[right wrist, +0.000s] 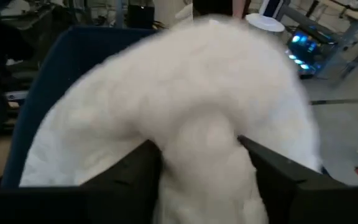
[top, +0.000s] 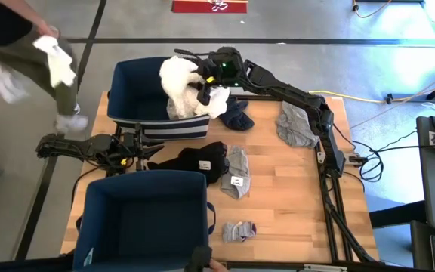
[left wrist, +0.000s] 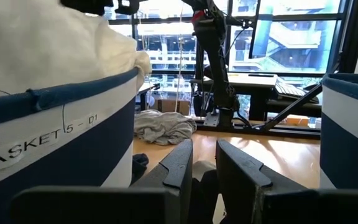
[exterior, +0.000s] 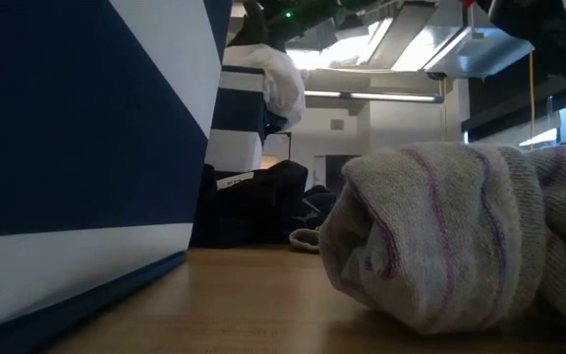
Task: Sort clothes
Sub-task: Put the white shirt into the top blue laundry organizer, then put the gray pants into the bottom blue laundry organizer
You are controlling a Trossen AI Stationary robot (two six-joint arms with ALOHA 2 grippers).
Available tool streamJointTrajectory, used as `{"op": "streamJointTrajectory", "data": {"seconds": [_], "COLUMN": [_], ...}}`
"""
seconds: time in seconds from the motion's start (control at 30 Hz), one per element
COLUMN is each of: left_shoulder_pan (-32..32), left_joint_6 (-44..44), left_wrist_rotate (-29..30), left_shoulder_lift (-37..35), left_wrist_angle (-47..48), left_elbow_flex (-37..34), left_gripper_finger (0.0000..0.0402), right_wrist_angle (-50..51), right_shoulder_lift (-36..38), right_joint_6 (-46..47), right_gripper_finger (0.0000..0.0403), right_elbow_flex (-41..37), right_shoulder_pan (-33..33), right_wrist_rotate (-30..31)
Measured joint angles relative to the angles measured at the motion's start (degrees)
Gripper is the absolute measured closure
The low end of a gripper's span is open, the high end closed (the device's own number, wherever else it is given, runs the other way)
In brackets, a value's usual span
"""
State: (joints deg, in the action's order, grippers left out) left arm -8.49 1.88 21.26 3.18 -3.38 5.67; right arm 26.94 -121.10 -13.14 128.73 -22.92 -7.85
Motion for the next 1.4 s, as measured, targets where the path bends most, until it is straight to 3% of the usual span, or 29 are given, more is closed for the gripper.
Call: {"op": "streamJointTrajectory", "data": {"seconds": [0.13,0.3,0.63,0.97,1.27,1.4], "left_shoulder_pan": [0.0,0.0,0.0,0.0,0.0,0.0], "left_joint_6": [-0.3,-0.4,-0.7,-1.6,-1.7,-1.7], "left_wrist_rotate": [0.0,0.0,0.0,0.0,0.0,0.0], "left_shoulder_lift": [0.0,0.0,0.0,0.0,0.0,0.0], "left_wrist_angle": [0.6,1.0,1.4,1.3,1.2,1.2], "left_elbow_flex": [0.0,0.0,0.0,0.0,0.0,0.0], "left_gripper_finger": [0.0341,0.0341,0.0341,0.0341,0.0341,0.0341], "right_wrist_angle": [0.9,4.5,29.6,50.5,62.9,62.8], "right_shoulder_lift": [0.8,5.2,15.7,16.8,16.8,17.0], "right_joint_6": [-0.2,-0.8,-0.3,7.1,11.6,12.2], "right_gripper_finger": [0.0152,0.0127,0.0134,0.0134,0.0134,0.0134], "right_elbow_flex": [0.0,0.0,0.1,0.0,0.0,-1.2], "right_shoulder_pan": [0.2,0.9,2.1,1.9,1.9,1.9], "right_wrist_rotate": [3.0,5.1,11.2,16.1,19.9,20.4]}}
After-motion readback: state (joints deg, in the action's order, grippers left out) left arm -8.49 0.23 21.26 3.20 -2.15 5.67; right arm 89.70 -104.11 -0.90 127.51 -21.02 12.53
